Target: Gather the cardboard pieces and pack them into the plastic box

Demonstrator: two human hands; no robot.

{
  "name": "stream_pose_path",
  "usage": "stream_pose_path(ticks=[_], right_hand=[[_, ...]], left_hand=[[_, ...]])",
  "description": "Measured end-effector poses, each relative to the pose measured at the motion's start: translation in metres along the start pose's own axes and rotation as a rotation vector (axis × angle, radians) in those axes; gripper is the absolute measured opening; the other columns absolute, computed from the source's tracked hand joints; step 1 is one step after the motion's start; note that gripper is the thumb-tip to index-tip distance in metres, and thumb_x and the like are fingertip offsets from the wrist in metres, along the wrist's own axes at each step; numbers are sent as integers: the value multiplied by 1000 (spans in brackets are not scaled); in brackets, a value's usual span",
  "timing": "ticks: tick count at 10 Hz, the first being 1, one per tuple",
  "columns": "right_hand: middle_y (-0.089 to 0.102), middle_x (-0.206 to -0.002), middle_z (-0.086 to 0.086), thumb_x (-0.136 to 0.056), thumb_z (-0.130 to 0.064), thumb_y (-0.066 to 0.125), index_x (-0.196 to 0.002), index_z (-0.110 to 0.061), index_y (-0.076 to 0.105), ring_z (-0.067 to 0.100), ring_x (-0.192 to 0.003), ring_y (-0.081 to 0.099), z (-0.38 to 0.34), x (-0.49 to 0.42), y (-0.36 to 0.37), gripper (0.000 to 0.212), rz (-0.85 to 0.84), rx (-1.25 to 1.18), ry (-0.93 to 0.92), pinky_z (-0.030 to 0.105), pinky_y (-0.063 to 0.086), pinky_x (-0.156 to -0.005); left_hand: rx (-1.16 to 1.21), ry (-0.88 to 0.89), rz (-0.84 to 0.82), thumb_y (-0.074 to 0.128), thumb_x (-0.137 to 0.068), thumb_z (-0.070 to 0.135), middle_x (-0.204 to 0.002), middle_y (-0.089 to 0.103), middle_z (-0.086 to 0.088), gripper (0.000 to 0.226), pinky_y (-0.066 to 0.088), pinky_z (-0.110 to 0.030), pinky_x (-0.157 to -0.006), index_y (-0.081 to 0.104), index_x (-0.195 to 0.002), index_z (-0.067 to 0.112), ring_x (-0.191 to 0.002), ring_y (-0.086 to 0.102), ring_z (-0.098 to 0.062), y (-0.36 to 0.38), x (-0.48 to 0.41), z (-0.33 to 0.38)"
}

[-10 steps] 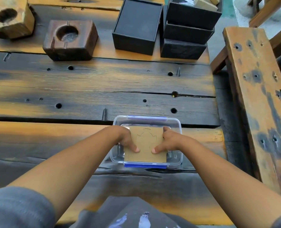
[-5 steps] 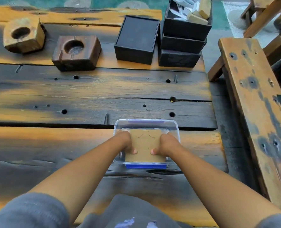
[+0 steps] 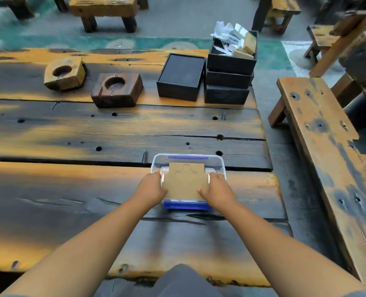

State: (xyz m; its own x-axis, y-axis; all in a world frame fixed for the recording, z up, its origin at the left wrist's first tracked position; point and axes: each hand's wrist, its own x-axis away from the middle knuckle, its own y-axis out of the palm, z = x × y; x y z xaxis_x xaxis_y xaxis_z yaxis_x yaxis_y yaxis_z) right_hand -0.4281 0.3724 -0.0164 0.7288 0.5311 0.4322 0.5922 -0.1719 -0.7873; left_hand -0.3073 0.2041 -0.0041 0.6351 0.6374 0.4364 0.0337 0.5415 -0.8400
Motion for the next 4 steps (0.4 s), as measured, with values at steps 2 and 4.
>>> stream_pose_path(ticks=[2, 4], right_hand=[[71, -105, 11, -90, -11, 50, -112, -6, 67, 30, -95, 65, -8, 39, -30, 28, 84, 22, -81, 32, 52, -75], [71, -80, 6, -91, -6, 43, -93, -10, 67, 15, -64, 65, -47, 81, -40, 24, 187, -172, -114, 28, 55, -63]], left_hand=[[94, 38, 94, 56, -84, 16, -100, 69, -5, 21, 49, -30, -76, 66, -102, 16, -87, 60, -22, -25, 27, -27], [108, 249, 252, 54, -88, 24, -64, 56, 11, 13, 33, -27, -52, 59, -75, 25, -67, 54, -15, -62, 56, -42]])
